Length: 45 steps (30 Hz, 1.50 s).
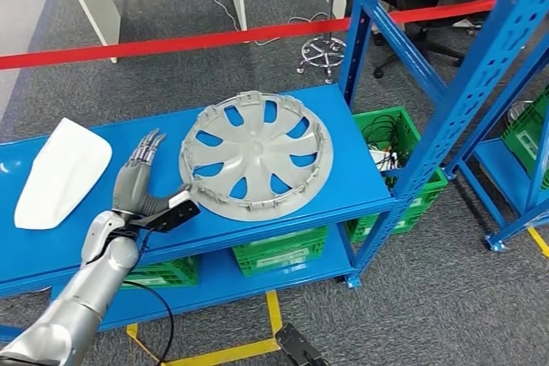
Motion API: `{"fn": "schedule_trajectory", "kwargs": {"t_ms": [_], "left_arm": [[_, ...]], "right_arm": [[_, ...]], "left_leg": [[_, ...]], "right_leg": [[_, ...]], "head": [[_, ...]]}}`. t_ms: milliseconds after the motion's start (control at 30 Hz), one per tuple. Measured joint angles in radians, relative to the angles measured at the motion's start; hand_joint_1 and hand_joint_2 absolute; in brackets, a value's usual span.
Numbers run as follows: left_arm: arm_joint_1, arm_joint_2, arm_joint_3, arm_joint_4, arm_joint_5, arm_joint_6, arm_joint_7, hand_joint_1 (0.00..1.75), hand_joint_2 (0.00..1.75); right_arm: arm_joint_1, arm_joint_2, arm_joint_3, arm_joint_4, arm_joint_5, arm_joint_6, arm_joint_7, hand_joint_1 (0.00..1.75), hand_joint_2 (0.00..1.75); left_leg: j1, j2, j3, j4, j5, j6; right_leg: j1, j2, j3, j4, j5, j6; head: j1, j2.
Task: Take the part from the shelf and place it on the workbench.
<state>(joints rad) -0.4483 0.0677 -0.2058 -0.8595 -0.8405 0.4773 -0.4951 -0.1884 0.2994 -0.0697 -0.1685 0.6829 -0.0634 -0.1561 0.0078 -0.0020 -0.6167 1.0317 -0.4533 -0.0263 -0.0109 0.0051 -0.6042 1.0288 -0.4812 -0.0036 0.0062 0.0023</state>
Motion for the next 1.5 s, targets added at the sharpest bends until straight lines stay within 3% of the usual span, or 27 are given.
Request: {"fn": "schedule_trajectory", "kwargs": {"t_ms": [67, 133, 167, 200, 233, 300, 333, 400, 500, 567, 633, 667, 700, 733, 833, 900, 967, 1033, 1067, 1133, 1200, 1233, 1333, 1367, 1433, 1500], "left_arm": [[0.016, -0.006, 0.008, -0.026, 0.013, 0.027, -0.009, 0.00, 0.00], [0.037, -0.009, 0.018, -0.048, 0.020, 0.061, -0.016, 0.00, 0.00], [0.048, -0.010, 0.025, -0.058, 0.017, 0.084, -0.015, 0.00, 0.00], [0.056, -0.010, 0.032, -0.067, 0.007, 0.110, -0.011, 0.00, 0.00], [0.061, -0.011, 0.040, -0.074, -0.005, 0.134, -0.005, 0.00, 0.00], [0.061, -0.011, 0.055, -0.086, -0.027, 0.165, 0.010, 0.00, 0.00], [0.058, -0.010, 0.063, -0.089, -0.035, 0.170, 0.020, 0.00, 0.00], [0.051, -0.006, 0.077, -0.091, -0.048, 0.170, 0.047, 0.00, 0.00], [0.033, 0.010, 0.106, -0.085, -0.052, 0.164, 0.072, 0.00, 0.00], [0.015, 0.019, 0.121, -0.080, -0.051, 0.161, 0.073, 0.00, 0.00], [0.006, 0.027, 0.131, -0.074, -0.057, 0.154, 0.085, 0.00, 0.00], [0.002, 0.033, 0.135, -0.066, -0.067, 0.149, 0.102, 0.00, 0.00], [-0.006, 0.042, 0.140, -0.052, -0.083, 0.142, 0.127, 0.00, 0.00], [-0.020, 0.058, 0.147, -0.032, -0.103, 0.135, 0.154, 0.00, 0.00], [-0.106, 0.138, 0.183, 0.064, -0.153, 0.121, 0.218, 0.00, 0.00], [-0.181, 0.193, 0.217, 0.144, -0.173, 0.092, 0.244, 0.00, 0.00], [-0.245, 0.240, 0.244, 0.213, -0.193, 0.036, 0.279, 0.00, 0.00], [-0.299, 0.278, 0.263, 0.270, -0.214, -0.025, 0.322, 0.00, 0.00], [-0.326, 0.295, 0.271, 0.293, -0.224, -0.050, 0.341, 0.00, 0.00], [-0.376, 0.322, 0.283, 0.339, -0.246, -0.107, 0.381, 0.00, 0.00], [-0.418, 0.343, 0.287, 0.381, -0.283, -0.171, 0.426, 0.00, 0.00], [-0.439, 0.352, 0.287, 0.398, -0.304, -0.200, 0.446, 0.00, 0.00], [-0.516, 0.378, 0.287, 0.435, -0.339, -0.279, 0.481, 0.00, 0.00], [-0.542, 0.384, 0.287, 0.448, -0.342, -0.309, 0.487, 0.00, 0.00], [-0.576, 0.390, 0.287, 0.470, -0.343, -0.367, 0.494, 0.00, 0.00], [-0.590, 0.393, 0.287, 0.483, -0.343, -0.421, 0.496, 0.00, 0.87]], "right_arm": [[0.001, -0.001, -0.004, 0.000, 0.003, 0.016, 0.008, 0.00, 0.00], [0.004, -0.002, -0.006, 0.000, 0.009, 0.022, 0.018, 0.00, 0.00], [0.007, -0.003, -0.007, 0.000, 0.012, 0.023, 0.022, 0.00, 0.00], [0.010, -0.003, -0.008, 0.000, 0.016, 0.024, 0.025, 0.00, 0.00], [0.012, -0.004, -0.008, 0.000, 0.019, 0.024, 0.028, 0.00, 0.00], [0.014, -0.004, -0.009, 0.000, 0.025, 0.026, 0.030, 0.00, 0.00], [0.015, -0.005, -0.009, 0.000, 0.026, 0.026, 0.031, 0.00, 0.00], [0.016, -0.006, -0.009, 0.000, 0.027, 0.027, 0.034, 0.00, 0.00], [0.017, -0.008, -0.011, 0.000, 0.030, 0.031, 0.037, 0.00, 0.00], [0.018, -0.009, -0.012, 0.000, 0.032, 0.032, 0.037, 0.00, 0.00], [0.020, -0.010, -0.012, 0.000, 0.033, 0.030, 0.038, 0.00, 0.00], [0.021, -0.010, -0.013, 0.000, 0.033, 0.027, 0.038, 0.00, 0.00], [0.023, -0.011, -0.013, 0.000, 0.033, 0.022, 0.039, 0.00, 0.00], [0.025, -0.010, -0.015, 0.000, 0.034, 0.018, 0.039, 0.00, 0.00], [0.028, -0.010, -0.021, 0.000, 0.041, 0.016, 0.040, 0.00, 0.00], [0.029, -0.009, -0.023, 0.000, 0.050, 0.022, 0.044, 0.00, 0.00], [0.030, -0.008, -0.024, 0.000, 0.060, 0.030, 0.048, 0.00, 0.00], [0.030, -0.007, -0.025, 0.000, 0.067, 0.039, 0.048, 0.00, 0.00], [0.030, -0.006, -0.025, 0.000, 0.070, 0.043, 0.048, 0.00, 0.00], [0.030, -0.006, -0.026, 0.000, 0.077, 0.050, 0.048, 0.00, 0.00], [0.030, -0.006, -0.027, 0.000, 0.085, 0.058, 0.048, 0.00, 0.00], [0.030, -0.006, -0.027, 0.000, 0.089, 0.062, 0.048, 0.00, 0.00], [0.030, -0.005, -0.027, -0.001, 0.098, 0.070, 0.047, 0.00, 0.00], [0.030, -0.005, -0.027, -0.001, 0.099, 0.072, 0.047, 0.00, 0.00], [0.029, -0.006, -0.028, -0.001, 0.103, 0.075, 0.047, 0.00, 0.00], [0.029, -0.006, -0.029, -0.001, 0.108, 0.078, 0.046, 0.00, 0.00]], "left_leg": [[0.002, 0.000, -0.033, 0.081, -0.050, -0.008], [0.003, 0.000, -0.089, 0.212, -0.109, -0.013], [0.003, 0.000, -0.108, 0.256, -0.121, -0.014], [0.003, 0.000, -0.111, 0.265, -0.113, -0.013], [0.003, 0.000, -0.097, 0.234, -0.089, -0.011], [0.002, 0.000, -0.034, 0.105, -0.024, -0.006], [0.000, 0.000, -0.006, 0.045, -0.006, -0.003], [-0.004, 0.000, 0.017, -0.008, -0.001, 0.003], [0.000, 0.001, 0.019, -0.018, 0.003, 0.017], [0.005, 0.003, 0.021, -0.024, 0.008, 0.029], [0.004, 0.003, 0.019, -0.024, 0.009, 0.034], [0.003, 0.003, 0.019, -0.024, 0.009, 0.035], [0.002, 0.002, 0.019, -0.024, 0.008, 0.035], [0.002, 0.002, 0.020, -0.023, 0.008, 0.035], [-0.001, 0.003, 0.018, -0.017, 0.005, 0.028], [-0.002, 0.004, 0.014, -0.014, 0.006, 0.017], [-0.001, 0.004, 0.012, -0.016, 0.009, 0.005], [0.002, 0.003, 0.003, 0.005, -0.009, -0.006], [0.003, 0.003, -0.013, 0.042, -0.032, -0.011], [0.004, 0.002, -0.068, 0.170, -0.094, -0.018], [0.006, 0.002, -0.112, 0.264, -0.119, -0.023], [0.008, 0.003, -0.111, 0.259, -0.103, -0.024], [0.014, 0.002, -0.033, 0.078, -0.002, -0.028], [0.014, 0.002, -0.011, 0.028, 0.013, -0.026], [0.009, 0.000, 0.002, -0.004, 0.010, -0.017], [0.010, 0.000, 0.001, -0.007, 0.010, -0.005]], "right_leg": [[-0.003, -0.001, 0.003, -0.003, 0.002, -0.010], [-0.002, 0.000, 0.004, -0.003, 0.001, -0.015], [-0.002, 0.002, 0.004, -0.003, 0.000, -0.016], [-0.001, 0.003, 0.005, -0.003, 0.000, -0.016], [-0.001, 0.003, 0.006, -0.003, 0.000, -0.016], [0.001, 0.003, 0.008, -0.003, -0.001, -0.014], [0.002, 0.003, 0.007, -0.002, -0.002, -0.011], [0.005, 0.003, 0.004, -0.002, -0.001, -0.003], [0.006, 0.002, -0.003, 0.000, -0.006, 0.012], [0.006, 0.001, -0.035, 0.066, -0.048, 0.019], [0.005, 0.000, -0.097, 0.201, -0.109, 0.023], [0.005, 0.001, -0.125, 0.258, -0.126, 0.024], [0.005, 0.001, -0.138, 0.283, -0.125, 0.023], [0.006, 0.000, -0.133, 0.267, -0.105, 0.021], [0.007, 0.001, -0.042, 0.073, -0.012, 0.008], [0.009, 0.002, -0.006, 0.004, 0.002, 0.001], [0.011, 0.002, -0.002, -0.001, 0.002, -0.006], [0.008, 0.003, 0.000, -0.006, 0.008, -0.016], [0.006, 0.002, 0.001, -0.008, 0.010, -0.020], [0.006, 0.002, 0.001, -0.008, 0.009, -0.024], [0.006, 0.003, 0.002, -0.007, 0.009, -0.025], [0.006, 0.003, 0.002, -0.007, 0.008, -0.025], [0.007, 0.003, 0.003, -0.001, 0.003, -0.020], [0.009, 0.003, 0.001, 0.001, 0.002, -0.016], [0.013, 0.004, -0.005, 0.003, 0.002, -0.009], [0.012, 0.004, -0.009, 0.005, -0.001, -0.001]], "head": [[-0.002, 0.000], [-0.002, 0.000], [-0.002, 0.000], [-0.002, 0.000], [-0.002, 0.000], [-0.002, 0.000], [-0.002, 0.000], [-0.001, 0.000], [0.000, 0.000], [0.004, 0.000], [0.006, 0.000], [0.006, 0.000], [0.007, 0.000], [0.007, 0.000], [0.006, 0.000], [0.005, 0.000], [0.004, 0.000], [0.002, 0.000], [0.000, 0.000], [-0.003, 0.000], [-0.002, 0.000], [-0.002, 0.000], [-0.002, 0.000], [-0.003, 0.000], [-0.003, 0.000], [-0.002, 0.000]]}}
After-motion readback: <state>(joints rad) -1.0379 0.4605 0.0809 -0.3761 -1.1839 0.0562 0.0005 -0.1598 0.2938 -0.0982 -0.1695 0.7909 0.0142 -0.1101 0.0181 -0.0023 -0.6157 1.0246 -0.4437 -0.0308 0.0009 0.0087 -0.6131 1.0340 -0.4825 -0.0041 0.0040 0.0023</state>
